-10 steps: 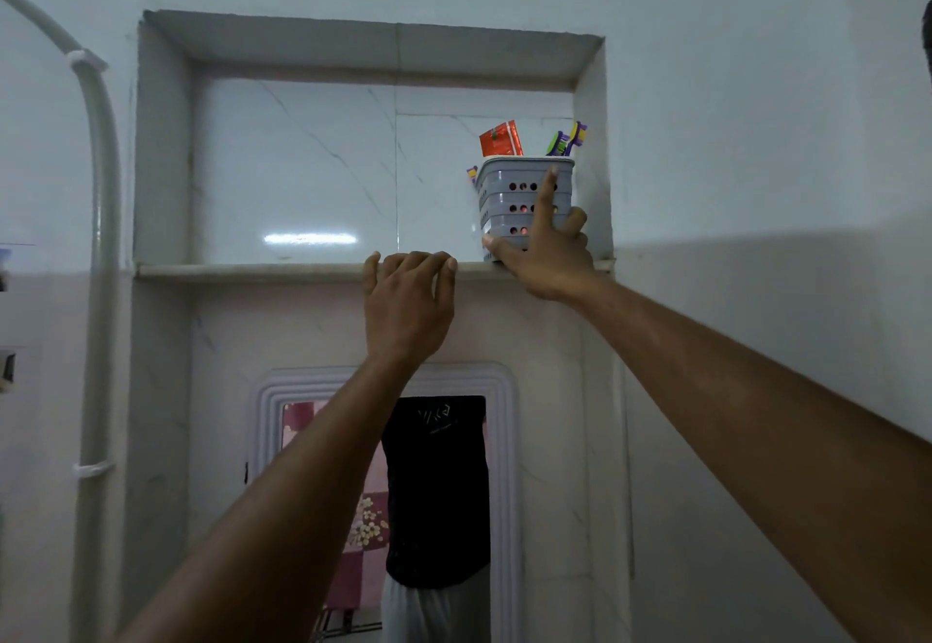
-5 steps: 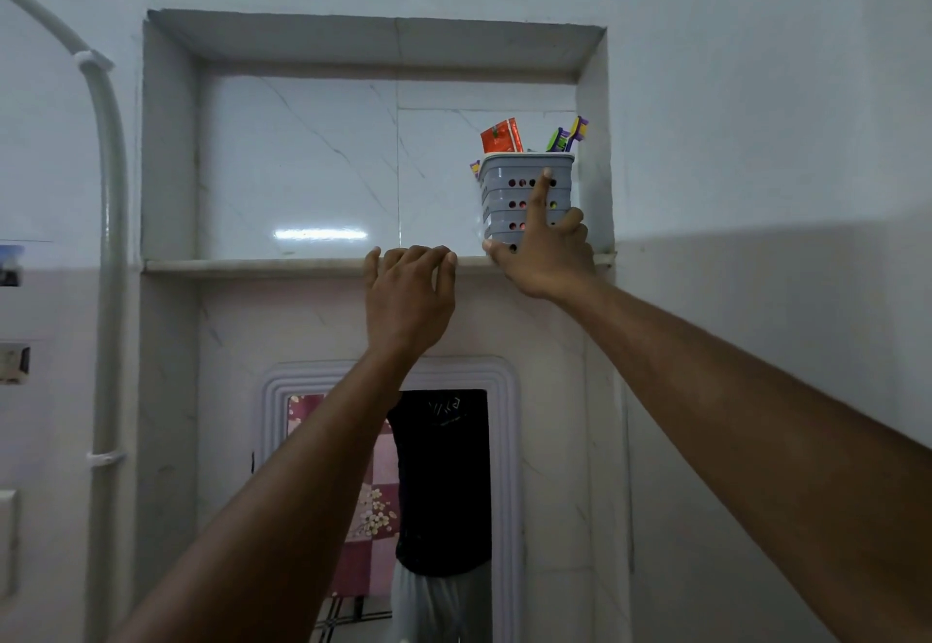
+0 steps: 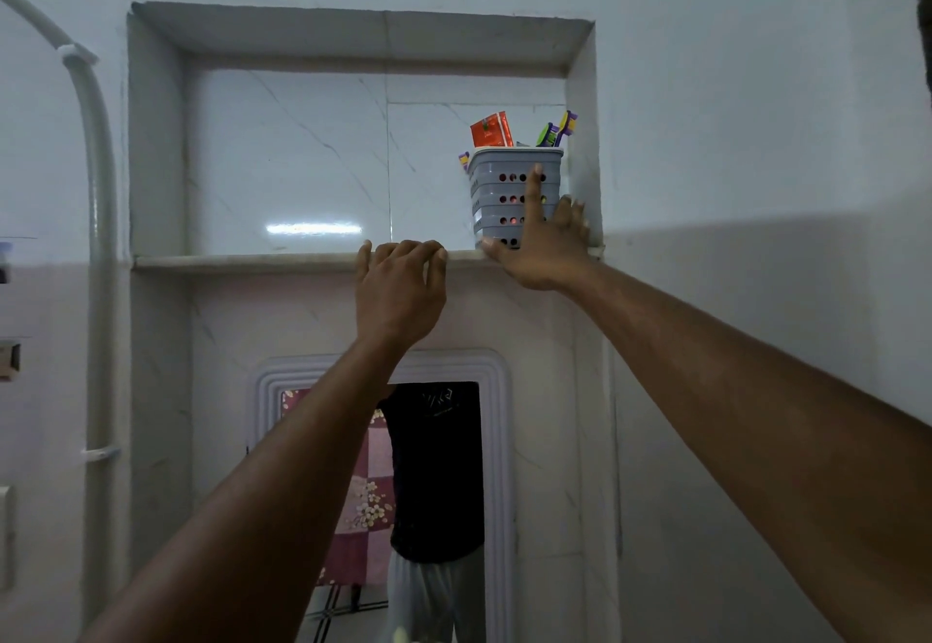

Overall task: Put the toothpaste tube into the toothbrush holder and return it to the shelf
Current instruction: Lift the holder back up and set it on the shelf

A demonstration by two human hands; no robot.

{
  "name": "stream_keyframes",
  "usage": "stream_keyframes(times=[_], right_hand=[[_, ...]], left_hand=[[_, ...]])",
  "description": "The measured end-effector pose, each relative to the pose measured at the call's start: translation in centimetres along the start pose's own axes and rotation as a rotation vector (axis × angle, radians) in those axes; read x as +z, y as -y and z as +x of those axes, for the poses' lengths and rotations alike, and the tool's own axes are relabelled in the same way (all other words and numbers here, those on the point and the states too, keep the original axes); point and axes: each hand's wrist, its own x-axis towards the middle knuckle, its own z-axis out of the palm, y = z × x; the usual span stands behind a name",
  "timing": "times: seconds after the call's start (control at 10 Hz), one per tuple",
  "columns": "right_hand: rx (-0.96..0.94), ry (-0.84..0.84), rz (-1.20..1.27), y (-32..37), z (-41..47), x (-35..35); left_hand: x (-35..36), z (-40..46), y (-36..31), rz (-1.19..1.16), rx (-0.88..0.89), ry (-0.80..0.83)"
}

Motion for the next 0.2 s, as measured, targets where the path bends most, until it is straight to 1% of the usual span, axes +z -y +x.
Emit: stream_keyframes(times=[0.1, 0.2], right_hand=[[0.012, 0.037, -0.024, -0.3, -0.6, -0.9], [-0.044, -0.158, 0.007, -0.4, -3.5, -0.3]], left_hand=[[-0.5, 0.1, 0.2, -0.011, 0.022, 0.068], [-1.5, 0.2, 0.3, -0.027, 0.053, 0.107]])
